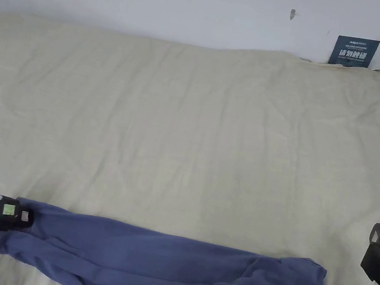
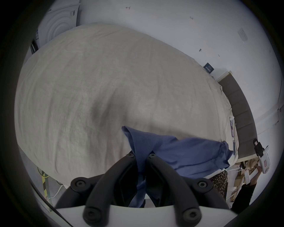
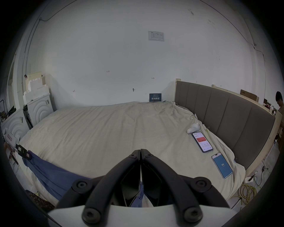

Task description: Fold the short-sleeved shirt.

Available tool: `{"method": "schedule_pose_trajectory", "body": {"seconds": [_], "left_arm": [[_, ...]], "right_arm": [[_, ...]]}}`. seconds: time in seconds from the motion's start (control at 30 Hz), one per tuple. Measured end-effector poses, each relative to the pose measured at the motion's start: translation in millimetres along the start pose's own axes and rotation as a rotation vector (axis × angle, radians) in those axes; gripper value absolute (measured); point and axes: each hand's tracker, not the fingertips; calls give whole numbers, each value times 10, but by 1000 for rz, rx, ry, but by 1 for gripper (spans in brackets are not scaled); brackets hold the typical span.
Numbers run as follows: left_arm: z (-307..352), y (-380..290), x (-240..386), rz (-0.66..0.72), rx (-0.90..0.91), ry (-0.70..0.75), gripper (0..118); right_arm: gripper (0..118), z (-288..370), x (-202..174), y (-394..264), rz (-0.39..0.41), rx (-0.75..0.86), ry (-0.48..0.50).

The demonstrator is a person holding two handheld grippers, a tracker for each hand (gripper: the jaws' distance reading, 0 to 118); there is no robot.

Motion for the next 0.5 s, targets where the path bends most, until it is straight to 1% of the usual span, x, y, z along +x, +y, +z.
{"method": "schedule_pose_trajectory", "body": {"seconds": [0.07,0.23,0.37,0.5], "left_arm": [[70,10,226,-23,-4,-29,5],[85,-10,810,-136,-40,-86,5],[-118,-58,1214,-178,-74,-134,6],[-475,-139,1553,-208,-125,-158,6]], "right_arm": [[0,17,-3,4,-2,5,7],[0,61,-12,-1,-8,15,24],[0,100,2,-26,-21,19,34],[0,144,41,-48,-36,21,37]]}}
